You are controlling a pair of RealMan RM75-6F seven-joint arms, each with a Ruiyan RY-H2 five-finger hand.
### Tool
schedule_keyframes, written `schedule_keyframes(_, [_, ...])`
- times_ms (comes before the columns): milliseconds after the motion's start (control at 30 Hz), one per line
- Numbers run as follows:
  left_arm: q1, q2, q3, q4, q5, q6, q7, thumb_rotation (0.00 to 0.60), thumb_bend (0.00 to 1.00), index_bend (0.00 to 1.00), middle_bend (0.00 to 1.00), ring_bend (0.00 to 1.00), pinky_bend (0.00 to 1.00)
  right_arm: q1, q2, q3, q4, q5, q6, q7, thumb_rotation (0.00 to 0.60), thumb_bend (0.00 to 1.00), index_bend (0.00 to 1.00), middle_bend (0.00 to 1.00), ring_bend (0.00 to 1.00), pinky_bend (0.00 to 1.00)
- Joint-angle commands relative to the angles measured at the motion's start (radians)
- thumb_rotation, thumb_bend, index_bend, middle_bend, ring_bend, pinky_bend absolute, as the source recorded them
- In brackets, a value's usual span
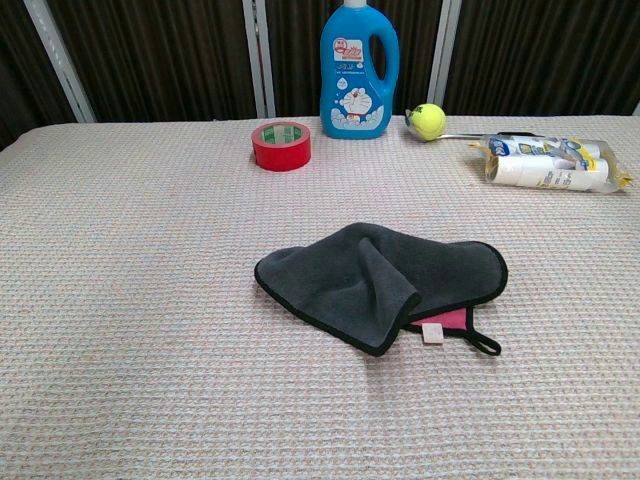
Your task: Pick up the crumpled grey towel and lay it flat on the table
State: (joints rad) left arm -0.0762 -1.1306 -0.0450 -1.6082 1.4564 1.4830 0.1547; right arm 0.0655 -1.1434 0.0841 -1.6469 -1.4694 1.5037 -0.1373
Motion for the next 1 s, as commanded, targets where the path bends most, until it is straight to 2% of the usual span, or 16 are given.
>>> schedule_keyframes(33, [-0.001, 0.000, 0.001, 0.000, 0.002, 0.000, 0.000, 0.600, 0.00, 0.00, 0.00, 0.00, 0.00, -0.001, 0.000, -0.001, 0.002, -0.001, 0.002, -0.001, 0.600, 0.28, 0.00, 0.00, 0.00, 0.06])
schedule_keyframes(833, [-0.015, -0.017, 0.000, -0.007, 0.029, 0.003, -0.001, 0.600, 0.00, 0.00, 0.00, 0.00, 0.00, -0.014, -0.009, -0.018, 0.021, -0.064, 0.043, 0.011, 0.600, 0.28, 0.00, 0.00, 0.00, 0.06])
schedule_keyframes(1000, [-0.014, -0.019, -0.001, 0.001, 0.019, -0.002, -0.002, 0.600, 0.00, 0.00, 0.00, 0.00, 0.00, 0.003, -0.039, -0.032, 0.018, -0.120, 0.039, -0.001, 0.600, 0.28, 0.03, 0.00, 0.00, 0.08])
